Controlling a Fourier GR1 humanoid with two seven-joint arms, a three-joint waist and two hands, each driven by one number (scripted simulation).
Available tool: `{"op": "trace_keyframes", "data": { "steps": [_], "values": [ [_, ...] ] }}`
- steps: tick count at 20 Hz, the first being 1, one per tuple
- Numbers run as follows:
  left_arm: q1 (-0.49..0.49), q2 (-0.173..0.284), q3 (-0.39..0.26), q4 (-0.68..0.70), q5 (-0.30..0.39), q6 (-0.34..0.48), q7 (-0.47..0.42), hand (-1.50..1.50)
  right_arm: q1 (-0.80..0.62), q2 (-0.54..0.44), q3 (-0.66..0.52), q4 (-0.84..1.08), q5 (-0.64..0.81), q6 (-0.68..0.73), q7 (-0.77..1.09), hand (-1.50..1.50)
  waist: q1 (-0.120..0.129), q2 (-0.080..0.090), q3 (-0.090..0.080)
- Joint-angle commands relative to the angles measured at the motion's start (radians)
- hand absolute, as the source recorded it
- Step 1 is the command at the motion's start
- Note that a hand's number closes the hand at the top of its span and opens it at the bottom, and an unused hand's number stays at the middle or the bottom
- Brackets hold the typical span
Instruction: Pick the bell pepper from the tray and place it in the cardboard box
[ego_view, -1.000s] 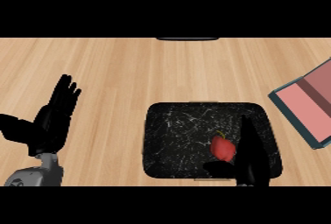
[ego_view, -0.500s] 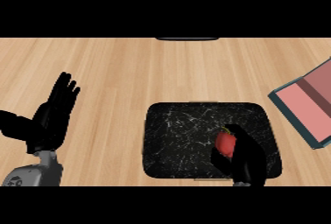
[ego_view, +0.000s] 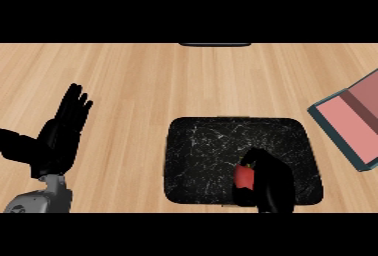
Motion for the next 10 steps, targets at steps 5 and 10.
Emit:
{"op": "trace_keyframes", "data": {
  "steps": [5,10],
  "values": [
    [-0.022,-0.021,-0.031,0.023,-0.016,-0.001,-0.018,0.0,-0.053,-0.16,0.329,-0.012,-0.063,0.209,-0.397,1.5,0.016,0.003,0.0],
    [-0.009,-0.002,0.009,0.054,-0.011,-0.006,-0.036,0.0,-0.042,-0.27,0.336,-0.26,-0.037,0.236,-0.459,1.5,-0.012,-0.001,0.0]
  ]
}}
